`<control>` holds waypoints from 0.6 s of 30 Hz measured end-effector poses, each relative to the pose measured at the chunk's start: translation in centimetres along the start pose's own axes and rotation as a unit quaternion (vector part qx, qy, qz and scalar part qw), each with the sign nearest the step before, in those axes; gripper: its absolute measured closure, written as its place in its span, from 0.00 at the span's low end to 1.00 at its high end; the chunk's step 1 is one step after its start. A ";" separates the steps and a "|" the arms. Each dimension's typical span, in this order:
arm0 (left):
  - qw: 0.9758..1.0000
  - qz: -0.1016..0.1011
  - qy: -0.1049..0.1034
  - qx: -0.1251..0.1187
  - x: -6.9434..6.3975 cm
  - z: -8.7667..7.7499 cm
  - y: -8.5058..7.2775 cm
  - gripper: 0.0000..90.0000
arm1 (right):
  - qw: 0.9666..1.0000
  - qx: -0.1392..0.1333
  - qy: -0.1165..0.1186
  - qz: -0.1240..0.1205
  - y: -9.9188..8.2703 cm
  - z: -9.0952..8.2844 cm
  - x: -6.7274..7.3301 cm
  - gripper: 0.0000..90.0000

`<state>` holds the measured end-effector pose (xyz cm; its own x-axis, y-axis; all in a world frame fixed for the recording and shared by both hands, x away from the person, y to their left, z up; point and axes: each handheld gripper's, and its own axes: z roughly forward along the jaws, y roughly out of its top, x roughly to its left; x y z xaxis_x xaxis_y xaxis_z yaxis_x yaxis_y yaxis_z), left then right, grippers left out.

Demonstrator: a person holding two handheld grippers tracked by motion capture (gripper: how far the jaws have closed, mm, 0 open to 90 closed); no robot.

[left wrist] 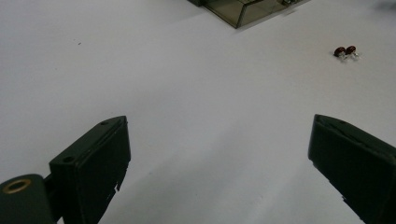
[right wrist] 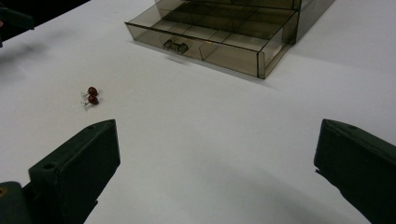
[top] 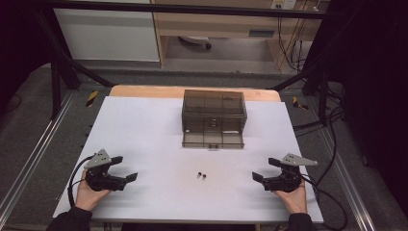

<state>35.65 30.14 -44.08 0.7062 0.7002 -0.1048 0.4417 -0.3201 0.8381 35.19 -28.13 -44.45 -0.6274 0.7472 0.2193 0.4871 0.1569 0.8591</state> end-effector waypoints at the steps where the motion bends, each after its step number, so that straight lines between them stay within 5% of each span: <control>1: 1.000 0.000 0.000 0.000 0.0 0.0 0.0 0.06 | 1.000 0.000 0.000 0.000 0.0 0.0 0.0 0.01; 18: 1.000 0.011 -0.006 0.010 -1.0 1.1 0.4 0.06 | 1.000 0.005 -0.002 -0.006 0.0 -0.1 0.0 0.01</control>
<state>35.74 28.58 -44.20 0.7224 0.6852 -0.0929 0.4366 -0.3479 0.8297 35.17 -28.20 -44.42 -0.6300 0.7484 0.2072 0.4858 0.1716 0.8571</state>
